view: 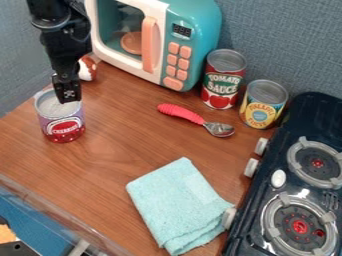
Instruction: Move the can into the middle of the table
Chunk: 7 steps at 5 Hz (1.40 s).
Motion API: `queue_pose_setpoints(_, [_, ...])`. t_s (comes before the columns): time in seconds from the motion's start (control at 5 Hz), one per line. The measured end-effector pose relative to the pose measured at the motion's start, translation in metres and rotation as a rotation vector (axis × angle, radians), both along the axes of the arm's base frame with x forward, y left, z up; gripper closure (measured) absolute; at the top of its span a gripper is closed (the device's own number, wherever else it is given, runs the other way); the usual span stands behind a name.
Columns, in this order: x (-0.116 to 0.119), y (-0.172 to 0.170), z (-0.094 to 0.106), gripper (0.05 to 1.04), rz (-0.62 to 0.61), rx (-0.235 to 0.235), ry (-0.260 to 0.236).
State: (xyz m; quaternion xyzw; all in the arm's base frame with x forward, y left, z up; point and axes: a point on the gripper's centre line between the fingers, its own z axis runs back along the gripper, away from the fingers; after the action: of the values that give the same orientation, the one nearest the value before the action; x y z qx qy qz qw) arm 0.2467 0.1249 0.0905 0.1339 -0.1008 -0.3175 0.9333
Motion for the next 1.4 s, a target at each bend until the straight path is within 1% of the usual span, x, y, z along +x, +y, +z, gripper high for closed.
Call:
queue_pose_setpoints(0.2, [-0.002,-0.001,-0.007,0.083,0.000,-0.020,0.025])
queue_pose_setpoints(0.4, [-0.013,0.035,-0.011,0.083,0.079,-0.074,0.075])
queue_pose_setpoints(0.6, [-0.028,0.058,-0.009,0.083,0.085,-0.063,0.076])
queue_pose_setpoints(0.8, [-0.050,0.090,-0.011,0.083,0.092,-0.102,0.118])
queue_pose_setpoints(1.0, [-0.056,0.105,-0.022,0.083,0.049,-0.060,0.132])
queue_pose_setpoints(1.2, [-0.059,0.110,-0.047,0.083,-0.002,-0.065,0.202])
queue_pose_setpoints(1.4, [-0.049,0.106,-0.068,0.083,-0.058,-0.088,0.255])
